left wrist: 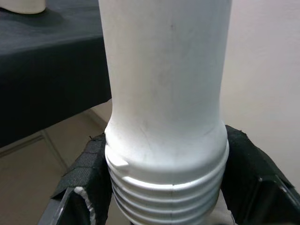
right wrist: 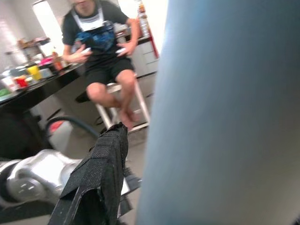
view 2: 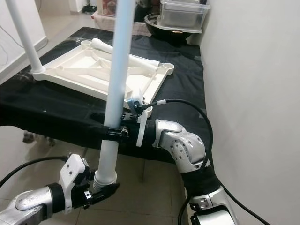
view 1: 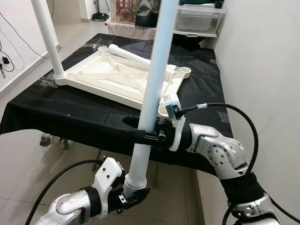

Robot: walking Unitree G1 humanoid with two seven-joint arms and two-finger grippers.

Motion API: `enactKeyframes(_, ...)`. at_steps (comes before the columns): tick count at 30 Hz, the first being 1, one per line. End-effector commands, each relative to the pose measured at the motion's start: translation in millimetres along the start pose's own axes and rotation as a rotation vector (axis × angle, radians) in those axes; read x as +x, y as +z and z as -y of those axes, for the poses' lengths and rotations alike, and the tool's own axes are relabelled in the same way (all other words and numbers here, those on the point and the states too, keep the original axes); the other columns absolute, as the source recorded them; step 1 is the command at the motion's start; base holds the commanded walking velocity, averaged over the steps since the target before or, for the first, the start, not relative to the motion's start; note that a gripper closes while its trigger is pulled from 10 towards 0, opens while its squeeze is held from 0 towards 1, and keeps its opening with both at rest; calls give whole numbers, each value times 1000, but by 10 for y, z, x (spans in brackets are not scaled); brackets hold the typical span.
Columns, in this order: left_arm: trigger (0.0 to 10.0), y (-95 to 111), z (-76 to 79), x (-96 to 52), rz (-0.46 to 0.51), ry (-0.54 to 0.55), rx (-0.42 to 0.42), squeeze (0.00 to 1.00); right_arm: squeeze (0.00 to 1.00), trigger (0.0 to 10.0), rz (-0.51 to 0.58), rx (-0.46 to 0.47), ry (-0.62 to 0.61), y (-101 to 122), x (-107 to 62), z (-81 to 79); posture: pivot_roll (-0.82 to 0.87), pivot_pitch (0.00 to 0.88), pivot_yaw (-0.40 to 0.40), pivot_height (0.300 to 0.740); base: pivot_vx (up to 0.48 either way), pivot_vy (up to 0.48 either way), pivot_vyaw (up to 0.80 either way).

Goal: Building children table

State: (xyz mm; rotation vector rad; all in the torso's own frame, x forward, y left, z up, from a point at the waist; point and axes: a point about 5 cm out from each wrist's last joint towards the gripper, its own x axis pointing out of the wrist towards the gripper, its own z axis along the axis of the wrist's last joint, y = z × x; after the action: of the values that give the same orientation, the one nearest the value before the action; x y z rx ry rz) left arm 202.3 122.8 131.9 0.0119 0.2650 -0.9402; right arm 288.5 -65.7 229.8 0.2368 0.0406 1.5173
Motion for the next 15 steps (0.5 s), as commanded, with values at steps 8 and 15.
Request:
enactKeyframes(8, 10000, -12, 88, -51, -22, -69, -22, 0, 0, 10000, -52, 31, 104, -56, -14, -111, 66, 105, -69, 740, 0, 0, 0)
enactKeyframes(15, 10000, -22, 108, -57, -23, -81, -30, 0, 0, 0, -61, 47, 140, -81, -15, -155, 66, 97, -66, 740, 0, 0, 0)
